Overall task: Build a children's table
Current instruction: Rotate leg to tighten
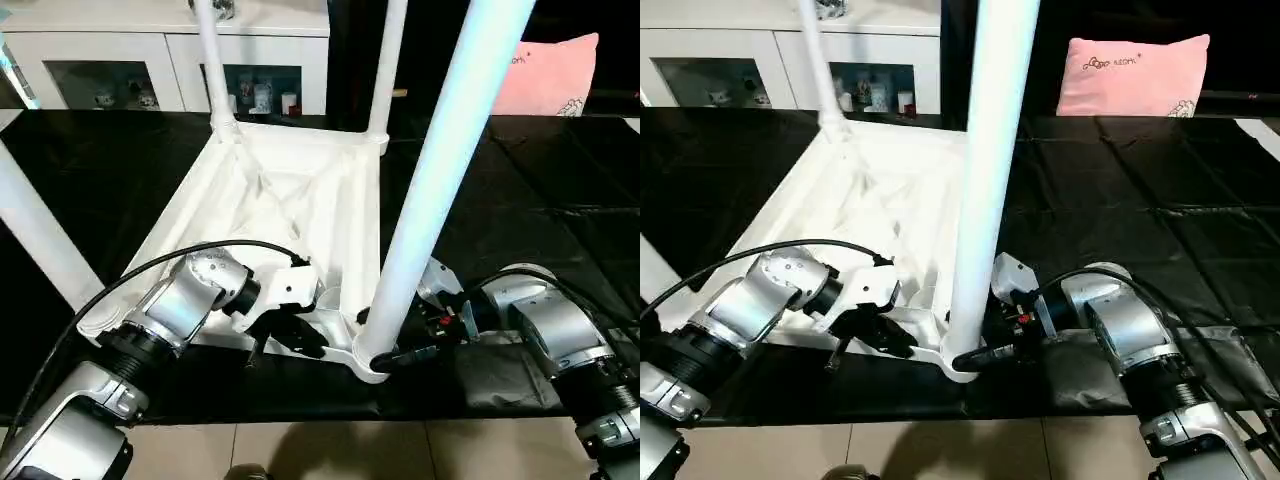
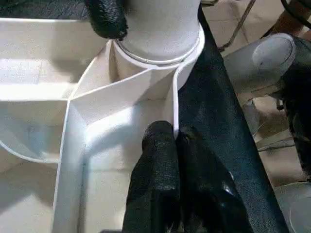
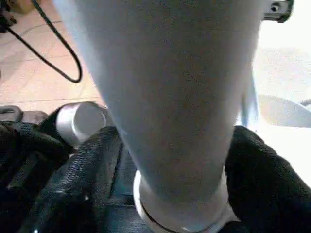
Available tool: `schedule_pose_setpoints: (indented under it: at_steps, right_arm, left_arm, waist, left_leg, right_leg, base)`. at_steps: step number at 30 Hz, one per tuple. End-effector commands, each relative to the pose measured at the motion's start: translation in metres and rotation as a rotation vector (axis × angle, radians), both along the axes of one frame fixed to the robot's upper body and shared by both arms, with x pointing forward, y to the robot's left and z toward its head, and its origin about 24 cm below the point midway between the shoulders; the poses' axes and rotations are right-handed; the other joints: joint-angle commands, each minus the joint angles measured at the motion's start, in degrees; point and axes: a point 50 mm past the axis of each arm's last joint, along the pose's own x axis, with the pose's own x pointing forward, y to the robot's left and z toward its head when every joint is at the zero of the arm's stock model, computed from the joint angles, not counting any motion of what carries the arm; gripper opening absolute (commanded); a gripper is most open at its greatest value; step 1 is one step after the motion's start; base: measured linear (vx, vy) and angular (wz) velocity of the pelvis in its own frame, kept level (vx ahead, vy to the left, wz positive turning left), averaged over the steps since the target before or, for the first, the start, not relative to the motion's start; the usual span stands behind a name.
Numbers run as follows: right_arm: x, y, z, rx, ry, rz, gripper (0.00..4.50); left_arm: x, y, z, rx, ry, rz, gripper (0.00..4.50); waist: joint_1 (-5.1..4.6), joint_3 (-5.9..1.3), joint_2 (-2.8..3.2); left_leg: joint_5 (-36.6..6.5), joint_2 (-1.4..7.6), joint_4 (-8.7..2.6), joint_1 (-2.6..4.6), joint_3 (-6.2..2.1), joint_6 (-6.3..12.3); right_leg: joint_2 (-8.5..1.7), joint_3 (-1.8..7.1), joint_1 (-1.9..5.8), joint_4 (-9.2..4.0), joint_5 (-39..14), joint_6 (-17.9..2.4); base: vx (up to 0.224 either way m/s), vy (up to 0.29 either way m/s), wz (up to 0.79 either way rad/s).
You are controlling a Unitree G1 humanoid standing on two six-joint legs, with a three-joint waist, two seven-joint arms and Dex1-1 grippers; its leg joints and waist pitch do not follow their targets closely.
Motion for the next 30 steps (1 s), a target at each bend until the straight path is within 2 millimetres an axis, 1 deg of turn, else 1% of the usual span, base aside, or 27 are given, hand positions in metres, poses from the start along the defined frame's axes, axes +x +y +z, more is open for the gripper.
schedule_pose_setpoints:
  at_steps: [1,2,4,6,7,8,9,11,12,15,16,17,18,19,20,21,22,23,24,25,27,28,29,30]
  right_arm:
    - [0.003,0.0,0.006,0.0,-0.008,0.021,3.09]
    - [0.003,0.0,0.006,0.0,-0.005,0.024,3.02]
    - [0.002,0.0,0.006,-0.001,0.0,0.029,2.75]
    - [0.002,0.0,0.005,-0.001,0.002,0.03,2.67]
    - [0.002,0.001,0.005,-0.001,0.004,0.031,2.63]
    - [0.001,0.001,0.005,0.001,0.007,0.033,2.5]
    - [0.0,0.002,0.004,0.003,0.012,0.032,2.36]
    - [0.0,0.003,0.003,0.006,0.015,0.031,2.29]
    - [-0.002,0.004,0.003,0.014,0.023,0.024,2.25]
    - [-0.002,0.006,0.002,0.039,0.033,-0.021,2.12]
    - [-0.001,0.008,0.0,0.049,0.037,-0.069,2.12]
    - [-0.001,0.008,0.0,0.049,0.037,-0.07,2.11]
    - [0.0,0.01,-0.001,0.055,0.024,-0.104,2.11]
    - [0.002,0.014,-0.004,0.061,0.016,-0.164,2.11]
    - [0.004,0.018,-0.007,0.067,0.009,-0.229,2.1]
    - [0.004,0.018,-0.007,0.067,0.008,-0.234,2.09]
    - [0.007,0.024,-0.013,0.062,-0.002,-0.326,2.09]
    - [0.009,0.028,-0.017,0.051,-0.009,-0.369,2.08]
    - [0.01,0.032,-0.02,0.038,-0.017,-0.408,2.06]
    - [0.011,0.037,-0.024,0.027,-0.017,-0.446,2.06]
    - [0.012,0.045,-0.027,0.013,-0.017,-0.504,2.02]
    - [0.014,0.054,-0.03,0.001,-0.01,-0.572,2.0]
    - [0.016,0.057,-0.031,-0.008,-0.009,-0.608,1.99]
    - [0.017,0.06,-0.031,-0.015,-0.009,-0.631,1.98]
  left_arm:
    - [0.0,-0.011,0.013,-0.028,-0.03,-0.087,0.0]
    - [0.001,-0.01,0.013,-0.027,-0.031,-0.084,0.0]
    - [0.001,-0.01,0.012,-0.027,-0.033,-0.078,0.0]
    - [0.001,-0.01,0.012,-0.027,-0.034,-0.074,0.0]
    - [0.002,-0.01,0.012,-0.027,-0.035,-0.07,0.0]
    - [0.002,-0.01,0.011,-0.026,-0.035,-0.063,0.0]
    - [0.003,-0.009,0.011,-0.023,-0.036,-0.05,0.0]
    - [0.003,-0.009,0.01,-0.022,-0.038,-0.039,0.0]
    - [0.006,-0.008,0.009,-0.02,-0.042,-0.009,0.0]
    - [0.01,-0.007,0.01,-0.031,-0.043,0.062,0.0]
    - [0.013,-0.007,0.01,-0.044,-0.049,0.113,0.0]
    - [0.013,-0.007,0.01,-0.044,-0.049,0.113,0.0]
    - [0.014,-0.008,0.011,-0.054,-0.056,0.15,0.0]
    - [0.016,-0.009,0.011,-0.069,-0.062,0.198,0.0]
    - [0.018,-0.011,0.011,-0.087,-0.065,0.25,0.0]
    - [0.018,-0.012,0.011,-0.088,-0.066,0.254,0.0]
    - [0.02,-0.018,0.01,-0.115,-0.072,0.326,0.0]
    - [0.022,-0.022,0.009,-0.129,-0.075,0.364,0.0]
    - [0.023,-0.027,0.008,-0.141,-0.078,0.403,0.0]
    - [0.024,-0.032,0.008,-0.158,-0.075,0.442,0.0]
    - [0.025,-0.041,0.007,-0.184,-0.064,0.507,0.0]
    - [0.027,-0.05,0.007,-0.208,-0.065,0.56,0.0]
    - [0.028,-0.055,0.007,-0.217,-0.064,0.58,0.0]
    - [0.028,-0.057,0.007,-0.223,-0.062,0.593,0.0]
  waist:
    - [-0.36,-4.22,-0.57]
    - [-0.38,-4.22,-0.65]
    - [-0.42,-4.23,-0.69]
    - [-0.4,-4.27,-0.68]
    - [-0.39,-4.26,-0.58]
    - [-0.37,-4.29,-0.54]
    - [-0.41,-4.26,-0.61]
    - [-0.43,-4.27,-0.63]
    - [-0.43,-4.26,-0.5]
    - [-0.46,-4.18,-0.44]
    - [-0.36,-4.21,-0.11]
    - [-0.53,-4.22,-0.26]
    - [-0.64,-4.21,-0.29]
    - [-0.8,-4.21,-0.15]
    - [-0.91,-4.12,-0.27]
    - [-1.01,-4.15,-0.32]
    - [-1.13,-4.2,-0.33]
    - [-1.49,-4.08,-0.3]
    - [-2.06,-4.18,-0.55]
    - [-2.29,-4.1,-0.52]
    - [-3.0,-4.16,-0.54]
    - [-3.35,-4.17,-0.68]
    - [-3.71,-4.05,-0.68]
    - [-3.81,-4.12,-0.66]
  left_leg:
    - [-5.8,2.01,-3.72,-0.16,-0.27,4.1]
    - [-5.9,2.03,-3.71,-0.1,-0.26,4.06]
    - [-5.6,2.05,-3.71,-0.13,-0.27,4.09]
    - [-5.4,2.04,-3.68,-0.16,-0.28,4.11]
    - [-5.3,2.05,-3.68,-0.13,-0.28,4.1]
    - [-5.3,2.05,-3.66,-0.09,-0.28,4.09]
    - [-5.4,2.03,-3.66,-0.15,-0.27,4.09]
    - [-5.4,1.99,-3.67,-0.18,-0.27,4.07]
    - [-5.7,1.95,-3.64,-0.11,-0.24,3.94]
    - [-6.0,1.93,-3.69,-0.03,-0.23,3.59]
    - [-6.2,1.92,-3.69,0.01,-0.29,3.51]
    - [-6.1,1.94,-3.71,-0.09,-0.27,3.42]
    - [-6.6,1.87,-3.76,-0.03,-0.35,3.1]
    - [-6.5,1.9,-3.75,-0.05,-0.31,2.9]
    - [-6.7,1.88,-3.8,-0.02,-0.38,2.54]
    - [-6.6,1.75,-3.81,-0.07,-0.41,2.36]
    - [-6.7,1.66,-3.83,-0.06,-0.44,2.11]
    - [-6.5,1.65,-3.83,-0.24,-0.46,1.61]
    - [-6.6,1.47,-3.8,-0.29,-0.47,1.37]
    - [-6.6,1.33,-3.77,-0.35,-0.44,1.51]
    - [-5.8,1.22,-3.64,-0.4,-0.34,1.62]
    - [-5.3,1.06,-3.62,-0.52,-0.41,1.96]
    - [-5.2,0.93,-3.57,-0.6,-0.37,2.07]
    - [-5.8,0.82,-3.52,-0.44,-0.31,2.49]
  right_leg:
    - [-4.15,4.05,3.73,-4.04,-17.2,-6.9]
    - [-4.13,4.05,3.67,-4.05,-17.4,-6.8]
    - [-4.08,4.06,3.64,-3.94,-16.9,-6.9]
    - [-4.13,4.08,3.69,-3.9,-16.7,-6.9]
    - [-4.13,4.08,3.66,-3.91,-16.6,-7.0]
    - [-4.12,4.09,3.64,-3.86,-16.4,-7.1]
    - [-4.09,4.08,3.67,-3.87,-16.3,-7.1]
    - [-4.1,4.04,3.73,-3.91,-16.4,-7.0]
    - [-4.06,4.04,3.69,-4.05,-16.9,-6.9]
    - [-4.05,4.01,3.66,-4.2,-17.8,-6.5]
    - [-4.1,4.0,3.65,-4.24,-18.0,-6.5]
    - [-4.03,4.03,3.72,-4.21,-17.8,-6.5]
    - [-4.03,3.89,3.71,-4.32,-18.4,-6.3]
    - [-4.06,3.98,3.6,-4.25,-18.3,-6.3]
    - [-4.1,3.9,3.68,-4.48,-18.9,-6.0]
    - [-4.04,3.81,3.73,-4.51,-19.3,-5.8]
    - [-4.13,3.75,3.8,-4.6,-20.1,-5.3]
    - [-4.08,3.7,3.78,-4.6,-20.3,-5.1]
    - [-4.09,3.55,3.98,-4.68,-20.8,-4.8]
    - [-4.06,3.53,3.92,-4.88,-21.2,-4.6]
    - [-3.93,3.59,3.96,-4.86,-20.7,-4.4]
    - [-3.84,3.47,4.03,-4.88,-20.4,-4.5]
    - [-3.81,3.39,3.97,-5.01,-20.9,-4.4]
    - [-3.8,3.28,3.95,-5.34,-22.1,-3.8]
  base:
    - [0.0,0.0,0.0]
    - [0.0,0.0,0.0]
    - [0.0,0.0,0.0]
    - [0.0,0.0,0.0]
    - [0.0,0.0,0.0]
    - [0.0,0.0,0.0]
    - [0.0,0.0,0.0]
    - [0.0,0.0,0.0]
    - [0.0,0.0,0.0]
    - [0.0,0.0,0.0]
    - [0.0,0.0,0.0]
    - [0.0,0.0,0.0]
    - [0.0,0.0,0.0]
    - [0.0,0.0,0.0]
    - [0.0,0.0,0.0]
    - [0.0,0.0,0.0]
    - [0.0,0.0,0.0]
    - [0.0,0.0,0.0]
    - [0.0,0.0,0.0]
    - [0.0,0.0,0.0]
    - [0.0,0.0,0.0]
    - [0.0,0.0,0.0]
    - [0.0,0.0,0.0]
    - [0.0,0.0,0.0]
